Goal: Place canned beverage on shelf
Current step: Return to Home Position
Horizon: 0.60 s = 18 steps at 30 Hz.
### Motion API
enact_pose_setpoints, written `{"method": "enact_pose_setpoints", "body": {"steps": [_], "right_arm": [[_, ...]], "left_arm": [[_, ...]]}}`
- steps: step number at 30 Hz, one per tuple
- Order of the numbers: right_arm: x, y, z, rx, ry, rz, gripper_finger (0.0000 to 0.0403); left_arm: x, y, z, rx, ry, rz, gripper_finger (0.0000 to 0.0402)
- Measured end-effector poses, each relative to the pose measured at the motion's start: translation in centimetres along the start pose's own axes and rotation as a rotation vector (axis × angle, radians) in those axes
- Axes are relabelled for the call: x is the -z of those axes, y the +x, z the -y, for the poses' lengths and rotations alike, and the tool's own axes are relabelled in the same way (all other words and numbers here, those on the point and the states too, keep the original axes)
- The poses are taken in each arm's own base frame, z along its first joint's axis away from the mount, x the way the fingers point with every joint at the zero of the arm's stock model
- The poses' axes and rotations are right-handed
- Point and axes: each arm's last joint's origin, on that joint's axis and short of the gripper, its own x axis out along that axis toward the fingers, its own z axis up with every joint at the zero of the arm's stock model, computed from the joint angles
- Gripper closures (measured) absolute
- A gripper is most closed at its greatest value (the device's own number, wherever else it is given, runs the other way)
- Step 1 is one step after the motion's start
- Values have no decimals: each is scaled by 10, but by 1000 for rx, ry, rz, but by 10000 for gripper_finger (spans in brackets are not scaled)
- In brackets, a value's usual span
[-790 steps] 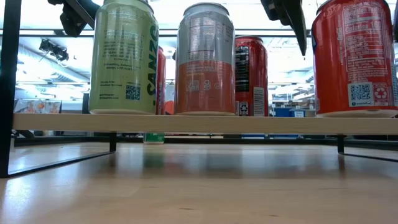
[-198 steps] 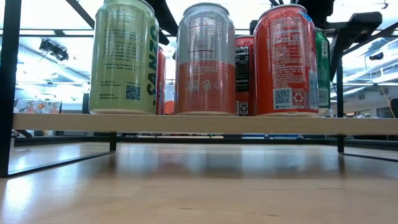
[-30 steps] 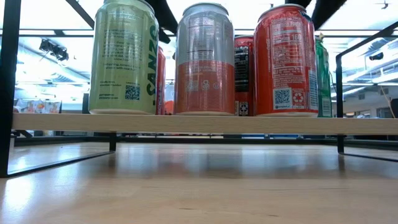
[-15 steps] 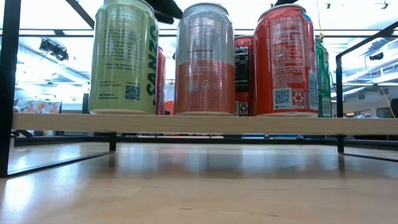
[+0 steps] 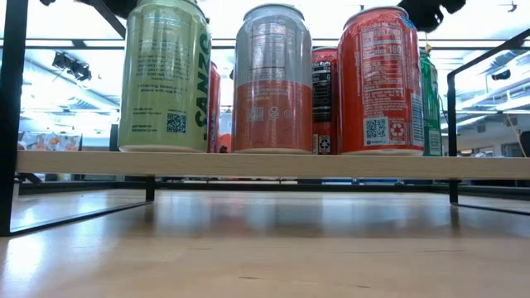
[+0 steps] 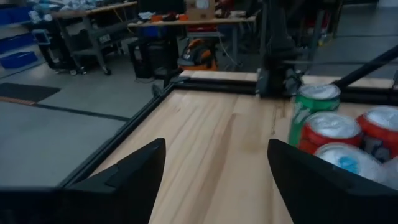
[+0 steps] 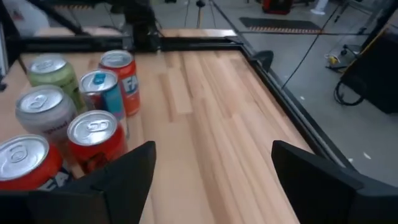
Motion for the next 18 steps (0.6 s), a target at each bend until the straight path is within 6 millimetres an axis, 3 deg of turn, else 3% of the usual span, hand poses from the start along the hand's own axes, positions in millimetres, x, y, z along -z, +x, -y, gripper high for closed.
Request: {"method": "enact_pose_setpoints", "body": {"steps": [18], "right_arm": [[56, -38, 42, 120, 131, 188, 81]], "left_arm": [[40, -24, -28, -113, 53, 44, 111]]}}
